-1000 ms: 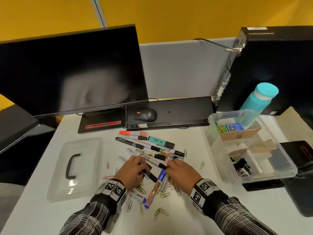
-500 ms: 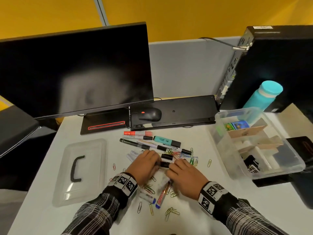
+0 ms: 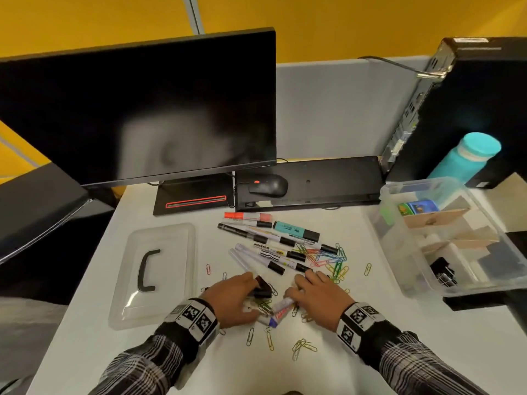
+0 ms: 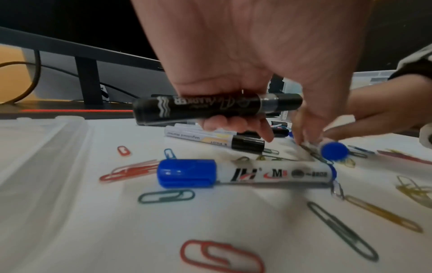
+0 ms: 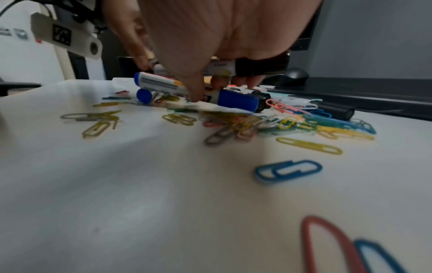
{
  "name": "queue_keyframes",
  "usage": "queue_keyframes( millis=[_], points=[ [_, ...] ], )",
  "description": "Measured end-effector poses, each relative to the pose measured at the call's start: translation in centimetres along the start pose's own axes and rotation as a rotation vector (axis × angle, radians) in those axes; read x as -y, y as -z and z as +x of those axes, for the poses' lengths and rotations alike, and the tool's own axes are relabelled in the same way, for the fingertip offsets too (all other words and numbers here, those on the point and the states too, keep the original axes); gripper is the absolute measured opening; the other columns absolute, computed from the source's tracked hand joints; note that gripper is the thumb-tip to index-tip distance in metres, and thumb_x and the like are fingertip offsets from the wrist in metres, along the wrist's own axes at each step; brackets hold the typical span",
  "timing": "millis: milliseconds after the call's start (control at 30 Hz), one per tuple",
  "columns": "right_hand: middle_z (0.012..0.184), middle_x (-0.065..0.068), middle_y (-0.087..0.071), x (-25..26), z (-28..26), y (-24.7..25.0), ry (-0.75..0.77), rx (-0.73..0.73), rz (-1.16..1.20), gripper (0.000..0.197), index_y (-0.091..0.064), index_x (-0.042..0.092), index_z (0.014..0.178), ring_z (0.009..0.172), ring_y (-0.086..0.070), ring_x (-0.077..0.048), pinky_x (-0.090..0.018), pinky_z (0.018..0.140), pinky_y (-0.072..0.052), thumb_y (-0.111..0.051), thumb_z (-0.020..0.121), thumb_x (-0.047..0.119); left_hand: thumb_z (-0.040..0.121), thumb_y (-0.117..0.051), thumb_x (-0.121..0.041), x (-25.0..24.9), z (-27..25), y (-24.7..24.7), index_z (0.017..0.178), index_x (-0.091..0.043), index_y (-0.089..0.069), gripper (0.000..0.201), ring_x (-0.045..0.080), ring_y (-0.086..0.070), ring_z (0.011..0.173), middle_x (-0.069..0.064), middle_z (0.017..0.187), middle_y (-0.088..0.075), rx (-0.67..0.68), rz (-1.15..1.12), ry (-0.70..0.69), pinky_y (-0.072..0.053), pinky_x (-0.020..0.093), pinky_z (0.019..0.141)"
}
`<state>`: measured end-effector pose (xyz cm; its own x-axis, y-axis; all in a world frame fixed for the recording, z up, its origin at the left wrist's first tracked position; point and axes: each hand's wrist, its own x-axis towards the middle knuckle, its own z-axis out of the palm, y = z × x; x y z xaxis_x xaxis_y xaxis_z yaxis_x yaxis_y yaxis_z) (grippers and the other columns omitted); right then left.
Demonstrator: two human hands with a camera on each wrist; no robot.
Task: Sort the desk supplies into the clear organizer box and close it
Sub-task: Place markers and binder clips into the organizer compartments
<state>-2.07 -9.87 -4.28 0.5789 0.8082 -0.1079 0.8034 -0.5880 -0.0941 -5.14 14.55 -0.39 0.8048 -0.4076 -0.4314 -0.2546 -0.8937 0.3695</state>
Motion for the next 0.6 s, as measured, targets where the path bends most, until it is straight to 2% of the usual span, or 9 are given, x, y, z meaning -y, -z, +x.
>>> queue_keyframes(
  millis=[67,100,167,267,333,400,467,533,600],
  points=[
    [0.092,0.008,-0.056,-0.3,-0.1,0.4,-0.068,-0.028,0.013,0.049,-0.052,0.035,0.098,0.083,-0.052,-0.015,-0.026,0.065,-0.049,-0.081,0.059,0.027,0.072,-0.064,-0.064,0.0,-0.4,-0.1,0.119,-0.022,-0.050,0.064,0.014,-0.053,0.098,-0.005,0.111,-0.050,0.061,0.039,0.014,-0.045,0.029,0.081],
    [0.092,0.008,-0.055,-0.5,-0.2,0.6,-0.100,-0.050,0.020,0.048,-0.052,0.035,0.098,0.084,-0.048,-0.014,-0.025,0.065,-0.048,-0.081,0.060,0.027,0.071,-0.066,-0.063,0.0,-0.5,-0.2,0.120,-0.021,-0.050,0.066,0.015,-0.053,0.099,-0.004,0.112,-0.050,0.084,0.074,0.018,-0.044,0.029,0.081],
    [0.096,0.007,-0.054,-0.9,-0.5,1.1,-0.155,-0.092,0.038,0.049,-0.052,0.032,0.100,0.087,-0.039,-0.013,-0.025,0.067,-0.048,-0.080,0.060,0.024,0.079,-0.067,-0.050,-0.2,-0.4,-0.2,0.124,-0.018,-0.049,0.059,0.019,-0.052,0.105,0.000,0.118,-0.050,0.102,0.151,0.001,-0.044,0.031,0.084],
    [0.108,0.005,-0.056,-1.2,-0.6,2.6,-0.227,-0.122,0.102,0.060,-0.050,0.028,0.110,0.093,-0.036,-0.013,-0.027,0.073,-0.048,-0.078,0.059,0.016,0.087,-0.060,-0.032,-0.5,0.0,-0.2,0.124,-0.017,-0.050,0.041,0.020,-0.051,0.110,0.002,0.121,-0.050,0.072,0.166,-0.029,-0.042,0.031,0.085],
    [0.116,0.003,-0.054,-1.6,-0.5,4.5,-0.283,-0.132,0.159,0.053,-0.048,0.025,0.119,0.096,-0.036,-0.014,-0.027,0.078,-0.042,-0.069,0.072,0.010,0.088,-0.058,-0.029,-0.8,0.4,-0.2,0.124,-0.019,-0.051,0.039,0.019,-0.051,0.111,0.000,0.123,-0.051,0.064,0.161,-0.045,-0.043,0.032,0.088],
    [0.117,0.002,-0.052,-2.9,-0.5,6.6,-0.344,-0.200,0.165,0.045,-0.047,0.023,0.123,0.092,-0.037,-0.014,-0.026,0.075,-0.034,-0.056,0.083,0.005,0.087,-0.057,-0.029,-1.1,0.8,0.0,0.126,-0.018,-0.052,0.041,0.019,-0.053,0.112,-0.001,0.124,-0.052,0.074,0.163,-0.051,-0.044,0.031,0.088],
    [0.111,0.002,-0.053,-4.9,-0.7,9.0,-0.441,-0.330,0.155,0.039,-0.049,0.023,0.120,0.087,-0.035,-0.014,-0.026,0.072,-0.032,-0.052,0.087,0.004,0.086,-0.059,-0.033,-1.5,1.4,0.4,0.127,-0.019,-0.051,0.044,0.018,-0.054,0.108,-0.002,0.123,-0.053,0.056,0.136,-0.048,-0.044,0.029,0.086],
    [0.106,-0.001,-0.054,-7.7,-1.7,11.1,-0.567,-0.450,0.131,0.031,-0.051,0.020,0.116,0.086,-0.038,-0.018,-0.030,0.071,-0.034,-0.048,0.090,0.005,0.085,-0.061,-0.038,-2.0,2.0,1.2,0.122,-0.020,-0.053,0.042,0.013,-0.054,0.096,-0.003,0.118,-0.054,-0.004,0.077,-0.034,-0.043,0.024,0.079],
    [0.105,-0.007,-0.055,-10.7,-3.3,12.7,-0.722,-0.479,0.100,0.027,-0.051,0.016,0.115,0.090,-0.041,-0.025,-0.035,0.072,-0.034,-0.045,0.091,0.006,0.084,-0.063,-0.040,-2.5,2.6,2.1,0.120,-0.024,-0.052,0.041,0.007,-0.049,0.090,-0.007,0.115,-0.054,-0.087,-0.010,-0.011,-0.041,0.020,0.078]
  ],
)
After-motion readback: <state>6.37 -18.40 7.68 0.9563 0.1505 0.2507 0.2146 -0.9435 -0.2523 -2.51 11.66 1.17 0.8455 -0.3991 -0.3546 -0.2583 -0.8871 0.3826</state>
